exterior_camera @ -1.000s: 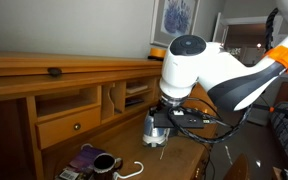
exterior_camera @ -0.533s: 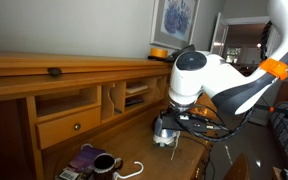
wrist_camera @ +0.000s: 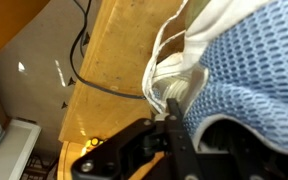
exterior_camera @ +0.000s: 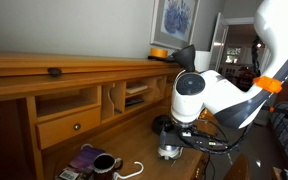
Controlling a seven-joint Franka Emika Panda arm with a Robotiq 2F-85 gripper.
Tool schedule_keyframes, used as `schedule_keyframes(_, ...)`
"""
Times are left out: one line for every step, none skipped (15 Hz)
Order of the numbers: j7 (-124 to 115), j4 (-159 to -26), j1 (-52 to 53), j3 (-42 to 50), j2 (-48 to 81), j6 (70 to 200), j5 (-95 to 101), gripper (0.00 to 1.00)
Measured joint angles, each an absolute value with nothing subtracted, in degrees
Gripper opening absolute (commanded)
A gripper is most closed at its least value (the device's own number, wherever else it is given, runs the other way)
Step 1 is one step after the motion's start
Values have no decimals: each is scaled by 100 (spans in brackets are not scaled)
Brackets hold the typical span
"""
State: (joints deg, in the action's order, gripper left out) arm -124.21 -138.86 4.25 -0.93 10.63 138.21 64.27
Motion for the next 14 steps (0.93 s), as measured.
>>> schedule_keyframes(-12503, -13886, 425, -86, 1145, 13821, 6505, 3)
schedule_keyframes(-12579, -13886, 425, -73, 1223, 13821, 6578, 3)
schedule_keyframes(-12647, -13885, 425, -59, 1297, 13821, 6650, 3)
schedule_keyframes(-12719, -13884, 425, -45, 1367, 13821, 6736, 3)
schedule_keyframes(-12794, -13881, 425, -31, 1430, 13821, 6789, 24)
schedule_keyframes(-12868, -13877, 424, -19, 1492, 13821, 6823, 38)
schedule_keyframes(-12935, -13871, 424, -11, 1549, 13821, 6838, 44)
schedule_keyframes(-12969, -13865, 422, -5, 1599, 13821, 6839, 52)
schedule_keyframes(-12999, -13860, 418, 1, 1637, 13821, 6839, 59)
schedule_keyframes(-13018, -13856, 410, 4, 1658, 13821, 6839, 66)
schedule_keyframes(-13024, -13854, 405, 4, 1660, 13821, 6839, 75)
schedule_keyframes(-13025, -13845, 405, 2, 1653, 13824, 6839, 81)
schedule_keyframes(-13024, -13837, 405, -11, 1628, 13836, 6839, 89)
schedule_keyframes(-13021, -13834, 406, -35, 1584, 13850, 6839, 96)
